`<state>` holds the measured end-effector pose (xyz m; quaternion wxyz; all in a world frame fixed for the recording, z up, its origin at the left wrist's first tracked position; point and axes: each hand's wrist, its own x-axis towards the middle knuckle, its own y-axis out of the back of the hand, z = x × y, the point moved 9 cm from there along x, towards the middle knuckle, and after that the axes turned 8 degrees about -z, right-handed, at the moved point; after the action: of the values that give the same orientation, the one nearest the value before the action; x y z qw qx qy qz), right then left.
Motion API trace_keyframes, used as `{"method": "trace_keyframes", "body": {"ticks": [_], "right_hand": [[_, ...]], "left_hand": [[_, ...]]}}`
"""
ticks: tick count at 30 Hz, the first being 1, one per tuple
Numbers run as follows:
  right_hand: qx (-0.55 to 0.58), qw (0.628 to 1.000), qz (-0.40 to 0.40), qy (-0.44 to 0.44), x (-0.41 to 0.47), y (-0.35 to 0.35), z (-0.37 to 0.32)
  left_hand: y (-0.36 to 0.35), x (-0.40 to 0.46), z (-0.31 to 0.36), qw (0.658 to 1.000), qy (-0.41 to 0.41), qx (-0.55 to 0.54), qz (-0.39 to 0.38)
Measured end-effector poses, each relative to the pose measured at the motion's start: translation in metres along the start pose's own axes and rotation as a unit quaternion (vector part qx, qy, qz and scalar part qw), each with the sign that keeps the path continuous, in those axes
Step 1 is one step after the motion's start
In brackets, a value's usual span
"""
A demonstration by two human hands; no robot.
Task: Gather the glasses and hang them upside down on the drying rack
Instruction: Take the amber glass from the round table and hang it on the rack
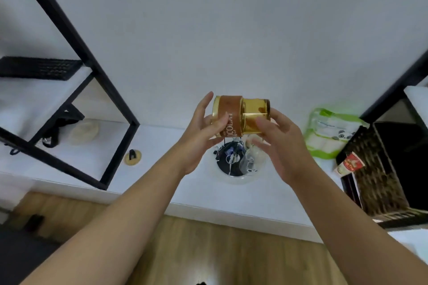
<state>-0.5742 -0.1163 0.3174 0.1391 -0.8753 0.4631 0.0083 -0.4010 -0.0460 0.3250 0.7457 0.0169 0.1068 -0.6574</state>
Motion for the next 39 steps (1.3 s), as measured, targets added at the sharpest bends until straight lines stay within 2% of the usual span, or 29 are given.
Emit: {"method": "trace_keyframes", "body": {"ticks": [2,6,10,15,24,39], "right_hand": [[-0.053,0.998,0.037,0.015,0.006,0.006,0.018],[-0.197,0.976,0.09,0.017,0.022,0.019,0.061],[-0.324,0.939,0.114,-0.001,0.035,0.025,0.099],[-0.418,0.901,0.115,0.014,0.044,0.015,0.127],[-0.516,0.847,0.12,0.039,0.069,0.009,0.165],[-0.597,0.798,0.079,-0.005,0.097,0.018,0.219]], "left_hand": [[0.018,0.007,-0.037,0.998,0.014,0.051,-0.02],[0.05,0.019,-0.108,0.987,0.024,0.161,-0.007],[0.053,0.029,-0.164,0.971,-0.013,0.24,-0.001],[0.044,0.042,-0.201,0.947,-0.057,0.312,0.04],[0.049,0.071,-0.242,0.944,-0.065,0.301,0.116],[0.048,0.092,-0.294,0.949,-0.061,0.29,0.106]]}}
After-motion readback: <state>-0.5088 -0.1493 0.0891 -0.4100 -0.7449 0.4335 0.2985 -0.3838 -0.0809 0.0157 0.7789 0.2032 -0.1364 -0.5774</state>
